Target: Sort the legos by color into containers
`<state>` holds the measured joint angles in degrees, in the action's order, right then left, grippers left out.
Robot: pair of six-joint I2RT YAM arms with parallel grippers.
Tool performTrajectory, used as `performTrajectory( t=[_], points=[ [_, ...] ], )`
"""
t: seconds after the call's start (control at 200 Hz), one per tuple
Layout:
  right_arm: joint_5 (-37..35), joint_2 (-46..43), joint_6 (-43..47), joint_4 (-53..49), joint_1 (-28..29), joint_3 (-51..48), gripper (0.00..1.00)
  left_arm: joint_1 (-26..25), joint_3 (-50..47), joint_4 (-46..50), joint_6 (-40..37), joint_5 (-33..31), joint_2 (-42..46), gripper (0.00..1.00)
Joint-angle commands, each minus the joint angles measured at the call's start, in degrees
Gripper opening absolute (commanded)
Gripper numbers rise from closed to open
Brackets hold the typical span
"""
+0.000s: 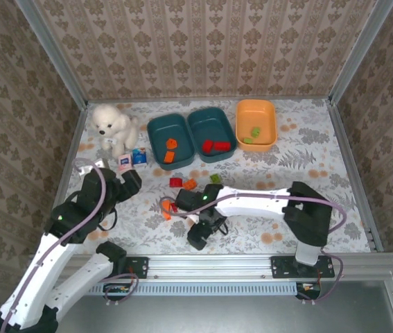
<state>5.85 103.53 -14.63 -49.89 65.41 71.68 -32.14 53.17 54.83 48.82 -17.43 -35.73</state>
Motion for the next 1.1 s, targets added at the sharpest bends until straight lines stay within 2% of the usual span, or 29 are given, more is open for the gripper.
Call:
performTrajectory(
  t=[0.0, 0.385, 0.785, 1.01, 1.095],
  points=[
    [-2.2, 3.8, -3.3, 0.3, 1.5, 3.2, 0.99, 0.3, 1.3, 7.0, 1.6, -2.5, 1.2, 0.93],
    [-8.5, 11.3, -8.5, -1.0, 2.9, 9.1, 0.98, 0.3, 4.5, 12.6, -0.5, -2.6, 3.8, 0.93],
    [-11.3, 13.6, -9.8, -3.0, 4.3, 9.5, 0.83, 0.3, 3.3, 9.1, -0.4, -1.1, 2.8, 0.93],
    [-13.1, 13.0, -10.5, -3.2, 4.3, 9.0, 0.65, 0.3, 3.2, 7.9, -1.1, 0.0, 1.8, 0.92],
    [-14.4, 11.3, -10.6, -3.3, 4.2, 9.1, 0.61, 0.3, 2.8, 6.9, -1.6, 0.9, 1.6, 0.92]
  ],
)
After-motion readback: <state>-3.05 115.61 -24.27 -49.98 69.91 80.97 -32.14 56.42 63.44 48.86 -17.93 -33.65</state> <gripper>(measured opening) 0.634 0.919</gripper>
